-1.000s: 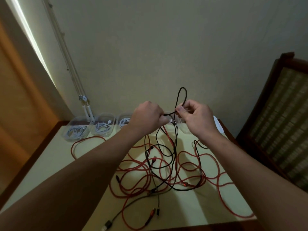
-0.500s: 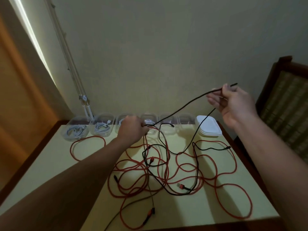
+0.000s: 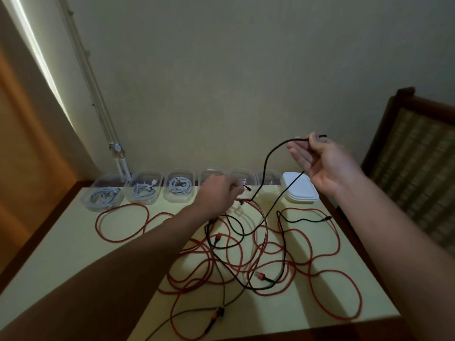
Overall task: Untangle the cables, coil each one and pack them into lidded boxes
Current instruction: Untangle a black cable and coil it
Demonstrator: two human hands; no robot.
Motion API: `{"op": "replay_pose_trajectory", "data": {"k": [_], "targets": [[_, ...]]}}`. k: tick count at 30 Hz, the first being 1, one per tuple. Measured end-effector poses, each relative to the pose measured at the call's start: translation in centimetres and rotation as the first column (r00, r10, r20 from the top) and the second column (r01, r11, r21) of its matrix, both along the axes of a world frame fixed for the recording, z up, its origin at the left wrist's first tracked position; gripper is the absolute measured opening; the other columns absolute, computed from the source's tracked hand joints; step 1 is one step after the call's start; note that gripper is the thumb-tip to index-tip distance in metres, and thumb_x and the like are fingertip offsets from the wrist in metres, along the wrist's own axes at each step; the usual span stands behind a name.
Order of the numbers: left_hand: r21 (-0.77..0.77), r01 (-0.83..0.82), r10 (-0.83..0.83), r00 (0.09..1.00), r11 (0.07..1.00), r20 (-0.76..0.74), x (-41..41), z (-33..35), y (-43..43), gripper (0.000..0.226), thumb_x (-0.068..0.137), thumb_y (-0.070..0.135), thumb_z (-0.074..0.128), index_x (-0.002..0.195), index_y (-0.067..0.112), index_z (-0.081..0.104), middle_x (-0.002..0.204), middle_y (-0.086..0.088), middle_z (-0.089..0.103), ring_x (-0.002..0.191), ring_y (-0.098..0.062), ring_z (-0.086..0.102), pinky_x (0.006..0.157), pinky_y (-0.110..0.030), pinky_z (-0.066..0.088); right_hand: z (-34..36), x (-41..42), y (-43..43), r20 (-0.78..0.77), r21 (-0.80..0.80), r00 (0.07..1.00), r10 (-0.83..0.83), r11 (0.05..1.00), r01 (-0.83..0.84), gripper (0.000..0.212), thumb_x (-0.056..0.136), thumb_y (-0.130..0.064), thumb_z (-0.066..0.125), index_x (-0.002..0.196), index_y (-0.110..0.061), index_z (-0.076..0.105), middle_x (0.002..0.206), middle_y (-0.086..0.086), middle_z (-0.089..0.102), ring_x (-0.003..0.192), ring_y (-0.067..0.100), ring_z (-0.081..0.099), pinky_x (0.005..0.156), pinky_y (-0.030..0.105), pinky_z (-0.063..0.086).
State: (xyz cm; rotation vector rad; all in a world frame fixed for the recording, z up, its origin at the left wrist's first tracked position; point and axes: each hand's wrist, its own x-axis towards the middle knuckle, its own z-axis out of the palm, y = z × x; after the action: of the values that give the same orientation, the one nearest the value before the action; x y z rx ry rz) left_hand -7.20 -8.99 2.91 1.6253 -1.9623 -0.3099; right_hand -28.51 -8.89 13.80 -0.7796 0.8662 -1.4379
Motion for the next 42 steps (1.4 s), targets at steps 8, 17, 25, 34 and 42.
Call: {"op": "replay_pose_trajectory", "data": {"k": [8,17,25,34,42], "targets": [[0.150,0.189,-0.200,0.978,0.970,0.064,-2.2,-1.1,0.4,0.070,0.087,0.043,0.073,0.149,0.031,0.042,0.134,0.010,0.063,0.096,-0.010,0.065,0.091,-0.031,0.050,-0.8,-0.2,0.4,0.057,0.075,0.996,0.065,0.995,-0.070,0.014,0.106,-0.011,0.047,0.097,-0.004,0.053,0.076,0.016,0.075,0.074,0.022,0.077,0.059,0.024,0.060],[0.009,0.080,-0.077,0.982,0.997,-0.170,-3.2,-1.6,-0.1,0.014,0.096,0.029,0.064,0.091,0.020,0.072,0.080,0.009,0.068,0.066,0.000,0.059,0.061,-0.022,0.044,-1.0,-1.5,0.3,0.020,0.098,0.999,0.042,0.994,-0.044,0.018,0.106,-0.012,0.047,0.091,-0.005,0.054,0.071,0.012,0.075,0.068,0.018,0.076,0.055,0.021,0.058],[-0.134,-0.195,0.059,0.750,0.972,-0.659,-2.1,6.0,-0.9,0.021,0.103,0.023,0.052,0.097,0.011,0.067,0.072,0.000,0.063,0.058,-0.007,0.065,0.062,-0.018,0.051,-5.2,-1.9,0.4,-0.480,0.346,0.865,0.143,0.938,0.037,0.020,0.100,-0.019,0.062,0.092,-0.001,0.061,0.074,0.014,0.066,0.054,0.025,0.070,0.044,0.027,0.054],[-0.271,0.001,-0.079,0.958,0.962,-0.275,-1.5,8.1,-0.8,0.019,0.098,0.030,0.062,0.097,0.017,0.075,0.066,0.002,0.059,0.056,-0.007,0.047,0.057,-0.020,0.037,-1.6,1.1,0.7,-0.829,-0.435,0.388,-0.402,0.901,0.005,0.035,0.103,-0.049,0.048,0.095,-0.019,0.066,0.092,-0.004,0.066,0.086,0.017,0.062,0.078,0.034,0.048],[-0.129,0.015,-0.079,0.855,0.992,-0.512,-0.2,8.0,1.0,0.027,0.097,0.041,0.062,0.090,0.018,0.073,0.057,0.008,0.039,0.048,-0.008,0.032,0.052,-0.027,0.027,-2.9,1.8,1.2,-0.872,-0.352,0.397,-0.286,0.930,-0.103,0.036,0.106,-0.036,0.049,0.084,-0.016,0.068,0.048,-0.010,0.045,0.040,0.003,0.035,0.041,0.019,0.022]]}}
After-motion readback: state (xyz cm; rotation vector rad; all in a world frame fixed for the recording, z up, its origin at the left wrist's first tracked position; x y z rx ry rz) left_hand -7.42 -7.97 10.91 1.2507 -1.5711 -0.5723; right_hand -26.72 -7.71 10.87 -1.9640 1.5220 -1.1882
